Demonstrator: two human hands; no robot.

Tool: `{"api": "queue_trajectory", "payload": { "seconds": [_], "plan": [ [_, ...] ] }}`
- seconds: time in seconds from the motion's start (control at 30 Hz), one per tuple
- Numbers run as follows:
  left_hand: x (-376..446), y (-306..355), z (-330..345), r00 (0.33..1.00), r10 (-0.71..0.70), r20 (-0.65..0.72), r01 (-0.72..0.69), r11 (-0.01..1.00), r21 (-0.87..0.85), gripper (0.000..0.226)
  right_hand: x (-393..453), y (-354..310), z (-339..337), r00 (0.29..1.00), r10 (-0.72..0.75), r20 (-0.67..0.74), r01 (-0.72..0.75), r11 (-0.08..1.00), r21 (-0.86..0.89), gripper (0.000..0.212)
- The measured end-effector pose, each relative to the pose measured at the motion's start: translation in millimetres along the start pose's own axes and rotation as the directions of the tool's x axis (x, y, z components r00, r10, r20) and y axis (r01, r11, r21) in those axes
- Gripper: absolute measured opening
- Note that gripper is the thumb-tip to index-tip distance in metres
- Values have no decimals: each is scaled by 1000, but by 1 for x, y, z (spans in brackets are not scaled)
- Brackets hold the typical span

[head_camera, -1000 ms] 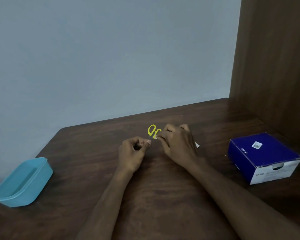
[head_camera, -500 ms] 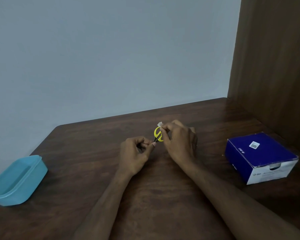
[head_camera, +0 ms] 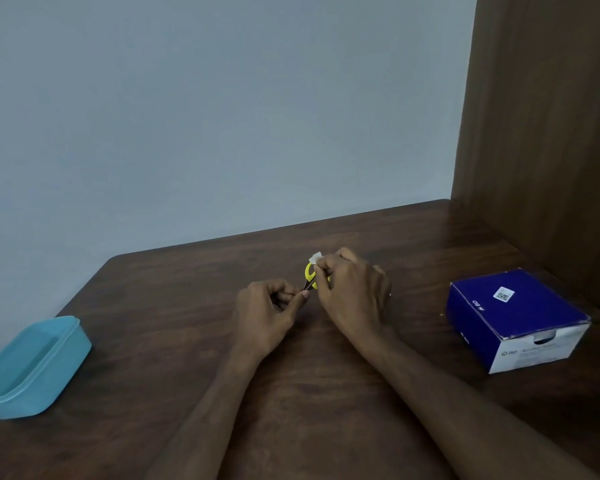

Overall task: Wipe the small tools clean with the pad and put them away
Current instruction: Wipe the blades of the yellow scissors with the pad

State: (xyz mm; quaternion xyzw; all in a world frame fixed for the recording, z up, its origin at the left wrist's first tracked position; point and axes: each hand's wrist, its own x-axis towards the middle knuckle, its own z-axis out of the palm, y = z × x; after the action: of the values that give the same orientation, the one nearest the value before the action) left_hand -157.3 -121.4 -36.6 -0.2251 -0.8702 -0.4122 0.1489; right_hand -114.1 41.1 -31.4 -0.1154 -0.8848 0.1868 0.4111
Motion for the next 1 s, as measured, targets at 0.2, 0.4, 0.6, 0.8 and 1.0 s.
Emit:
{"api": "queue_trajectory", "payload": {
  "seconds": [0.2,0.4,0.6,0.8,1.0],
  "plan": [
    [0,1,0,1000,22,14,-23,997,72,14,1,4,0,973,196,121,-214,964,161,25],
    [-1,3,0,999,28,31,-30,997,72,12,-2,0,2,978,182,106,-197,967,163,26],
    [0,-2,-1,999,28,19,-28,1000,-6,21,8,15,3,979,-64,193,-26,903,430,9],
    [2,-5,-1,999,-11,42,14,998,-55,18,18,36,-8,879,-427,212,410,904,122,16],
    [4,-4,-1,999,-49,11,50,996,-79,26,15,23,-11,956,-282,-84,275,958,-87,14]
  ]
}}
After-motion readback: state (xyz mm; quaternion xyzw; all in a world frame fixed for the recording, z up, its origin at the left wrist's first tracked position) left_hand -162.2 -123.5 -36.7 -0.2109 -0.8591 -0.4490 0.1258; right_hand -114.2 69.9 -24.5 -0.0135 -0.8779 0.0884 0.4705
